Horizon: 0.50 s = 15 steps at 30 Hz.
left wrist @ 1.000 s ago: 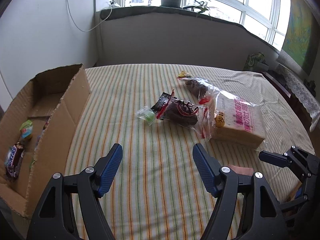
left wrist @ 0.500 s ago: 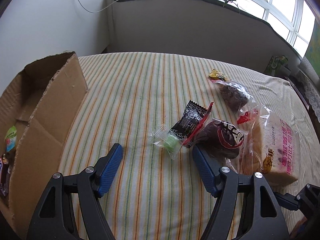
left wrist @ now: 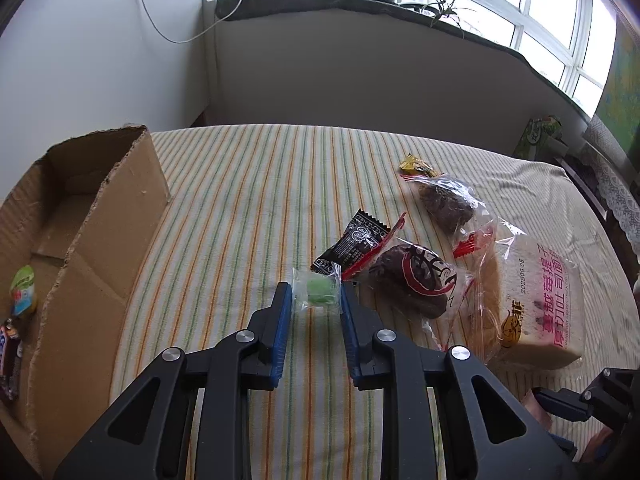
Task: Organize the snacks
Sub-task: 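Grasp the clear packet with green candy with the left gripper while the right gripper grasps the pink packet, then carry both packets over the cardboard box and open both grippers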
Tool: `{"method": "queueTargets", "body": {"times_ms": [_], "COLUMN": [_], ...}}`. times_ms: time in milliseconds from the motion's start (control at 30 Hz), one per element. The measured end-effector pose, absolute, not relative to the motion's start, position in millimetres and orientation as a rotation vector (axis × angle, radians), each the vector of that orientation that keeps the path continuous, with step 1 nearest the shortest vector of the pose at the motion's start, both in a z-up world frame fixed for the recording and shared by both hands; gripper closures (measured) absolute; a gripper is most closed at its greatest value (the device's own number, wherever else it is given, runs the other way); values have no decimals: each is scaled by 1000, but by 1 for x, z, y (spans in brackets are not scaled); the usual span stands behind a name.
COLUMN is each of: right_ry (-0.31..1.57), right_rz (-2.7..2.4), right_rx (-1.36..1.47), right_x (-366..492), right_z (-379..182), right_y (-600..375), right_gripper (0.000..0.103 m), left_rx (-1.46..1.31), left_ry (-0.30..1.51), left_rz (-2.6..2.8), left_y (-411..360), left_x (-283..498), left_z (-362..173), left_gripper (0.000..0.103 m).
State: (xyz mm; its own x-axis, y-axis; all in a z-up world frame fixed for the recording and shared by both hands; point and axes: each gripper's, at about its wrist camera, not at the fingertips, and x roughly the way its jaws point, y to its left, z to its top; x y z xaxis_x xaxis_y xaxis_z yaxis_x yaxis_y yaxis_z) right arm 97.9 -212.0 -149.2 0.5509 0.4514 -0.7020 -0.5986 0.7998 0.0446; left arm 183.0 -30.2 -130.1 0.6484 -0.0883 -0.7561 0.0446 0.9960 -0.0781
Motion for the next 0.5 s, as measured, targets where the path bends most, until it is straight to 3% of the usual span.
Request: {"method": "queueTargets", "body": {"times_ms": [500], "right_ry": [710], "right_rz": [528], "right_rx": [-23], "right_x": [83], "right_z": [-137], "right_y": [-242], "right_gripper": [82], "left_rx": [6], "left_ry": [774], "left_rz": [-122], "left_y": [-42], "left_x": [132], "left_z": [-107], "left_gripper": [81]}}
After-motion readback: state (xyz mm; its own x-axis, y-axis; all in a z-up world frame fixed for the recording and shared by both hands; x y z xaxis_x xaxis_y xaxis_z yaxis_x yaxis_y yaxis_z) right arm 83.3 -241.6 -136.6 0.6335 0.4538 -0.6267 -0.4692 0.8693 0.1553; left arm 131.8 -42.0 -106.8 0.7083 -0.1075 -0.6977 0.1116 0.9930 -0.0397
